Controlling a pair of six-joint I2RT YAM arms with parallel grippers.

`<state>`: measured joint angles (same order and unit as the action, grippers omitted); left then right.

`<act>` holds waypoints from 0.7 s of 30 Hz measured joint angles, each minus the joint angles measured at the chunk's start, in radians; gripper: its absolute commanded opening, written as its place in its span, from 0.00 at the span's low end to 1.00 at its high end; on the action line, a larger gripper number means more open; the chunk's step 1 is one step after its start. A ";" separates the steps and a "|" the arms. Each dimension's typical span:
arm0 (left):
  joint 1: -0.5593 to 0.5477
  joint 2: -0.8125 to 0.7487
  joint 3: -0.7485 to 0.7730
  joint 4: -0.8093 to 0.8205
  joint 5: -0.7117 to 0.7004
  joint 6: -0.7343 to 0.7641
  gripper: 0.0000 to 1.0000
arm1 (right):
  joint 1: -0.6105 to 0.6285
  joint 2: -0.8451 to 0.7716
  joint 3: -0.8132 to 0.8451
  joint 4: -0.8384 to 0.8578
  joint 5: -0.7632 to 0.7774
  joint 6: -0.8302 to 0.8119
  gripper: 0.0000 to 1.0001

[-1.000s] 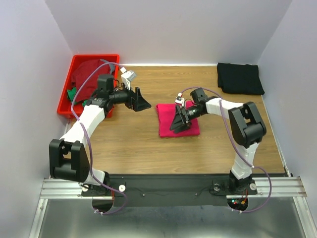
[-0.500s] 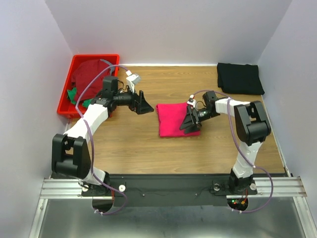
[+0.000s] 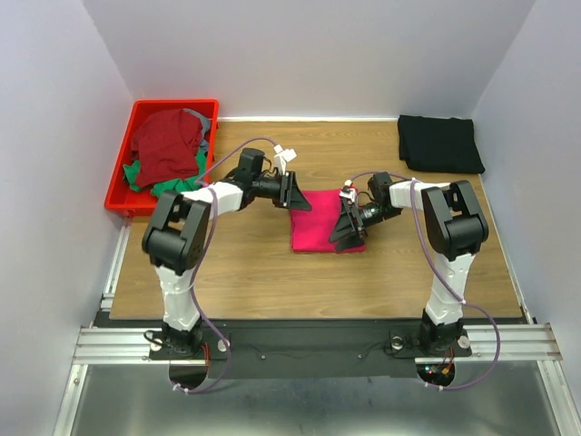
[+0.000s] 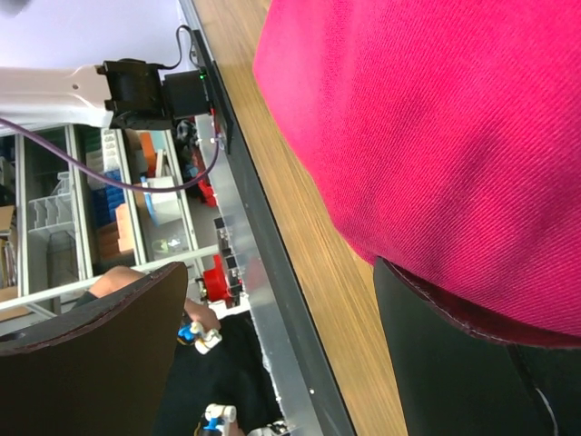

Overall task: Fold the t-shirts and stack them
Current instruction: Fold the tshirt, then neatly place the folded tshirt to the corner

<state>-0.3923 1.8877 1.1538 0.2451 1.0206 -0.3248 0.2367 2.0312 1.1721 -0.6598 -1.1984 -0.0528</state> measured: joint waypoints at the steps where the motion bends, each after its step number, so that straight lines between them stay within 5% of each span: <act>1: -0.001 0.030 0.014 0.017 0.000 -0.018 0.35 | 0.000 0.000 0.000 -0.003 0.002 -0.004 0.89; 11: 0.059 0.299 0.148 0.064 -0.013 -0.082 0.33 | -0.011 0.000 0.034 -0.045 0.059 -0.033 0.88; 16: 0.082 0.277 0.175 0.019 -0.007 -0.011 0.37 | -0.041 -0.062 0.077 -0.055 0.111 -0.024 0.88; 21: 0.042 0.090 0.166 -0.074 -0.043 0.114 0.35 | -0.073 -0.278 0.058 -0.028 0.157 0.006 0.88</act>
<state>-0.3508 1.9781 1.3197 0.1707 0.9775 -0.2111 0.1635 1.7535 1.2301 -0.6880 -1.0416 -0.0467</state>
